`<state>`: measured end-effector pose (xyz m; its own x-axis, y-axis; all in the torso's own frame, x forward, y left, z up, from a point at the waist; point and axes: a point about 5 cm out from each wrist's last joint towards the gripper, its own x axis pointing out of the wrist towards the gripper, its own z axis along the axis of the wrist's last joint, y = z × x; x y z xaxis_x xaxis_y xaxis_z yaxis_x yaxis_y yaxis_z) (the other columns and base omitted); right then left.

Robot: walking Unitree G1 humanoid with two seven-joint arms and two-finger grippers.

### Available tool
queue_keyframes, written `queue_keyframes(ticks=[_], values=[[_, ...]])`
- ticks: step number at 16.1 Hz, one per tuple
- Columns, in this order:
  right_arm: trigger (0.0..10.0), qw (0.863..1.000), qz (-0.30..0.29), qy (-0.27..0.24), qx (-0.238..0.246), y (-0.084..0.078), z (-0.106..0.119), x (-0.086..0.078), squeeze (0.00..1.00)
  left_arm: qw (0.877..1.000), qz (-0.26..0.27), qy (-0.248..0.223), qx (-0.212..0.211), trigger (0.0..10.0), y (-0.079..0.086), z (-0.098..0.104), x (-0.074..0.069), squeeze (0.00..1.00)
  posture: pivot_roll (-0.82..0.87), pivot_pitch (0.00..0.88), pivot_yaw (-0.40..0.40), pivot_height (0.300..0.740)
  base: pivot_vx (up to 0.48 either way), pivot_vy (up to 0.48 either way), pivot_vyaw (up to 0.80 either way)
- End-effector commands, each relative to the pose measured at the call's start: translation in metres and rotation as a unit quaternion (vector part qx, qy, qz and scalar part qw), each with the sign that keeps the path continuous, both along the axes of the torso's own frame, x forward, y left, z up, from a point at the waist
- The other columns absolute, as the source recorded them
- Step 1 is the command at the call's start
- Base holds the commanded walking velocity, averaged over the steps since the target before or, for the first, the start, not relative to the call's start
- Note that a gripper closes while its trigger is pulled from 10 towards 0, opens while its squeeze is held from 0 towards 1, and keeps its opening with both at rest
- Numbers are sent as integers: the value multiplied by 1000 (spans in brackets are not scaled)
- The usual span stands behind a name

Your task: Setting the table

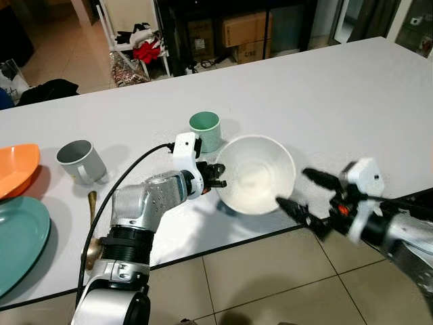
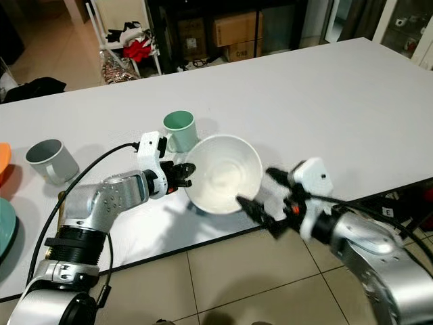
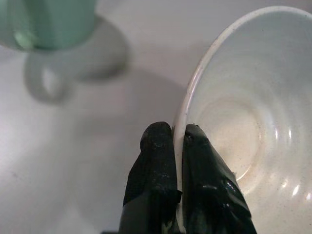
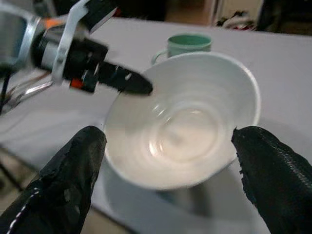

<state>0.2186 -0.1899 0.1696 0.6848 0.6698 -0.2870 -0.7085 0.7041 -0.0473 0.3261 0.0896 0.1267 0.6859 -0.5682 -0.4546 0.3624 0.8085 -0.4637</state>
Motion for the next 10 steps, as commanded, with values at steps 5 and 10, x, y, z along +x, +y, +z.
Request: queue_keyframes(ticks=[5,10], values=[[10000,995,72,26,-61,-11,10,-15,0,995,-3,43,94,10000,11,3,0,0,-153,0,148,740,0,0,0],[10000,993,92,40,-66,-9,7,-20,0,989,16,38,143,10000,21,8,7,231,-154,0,154,740,0,0,0]])
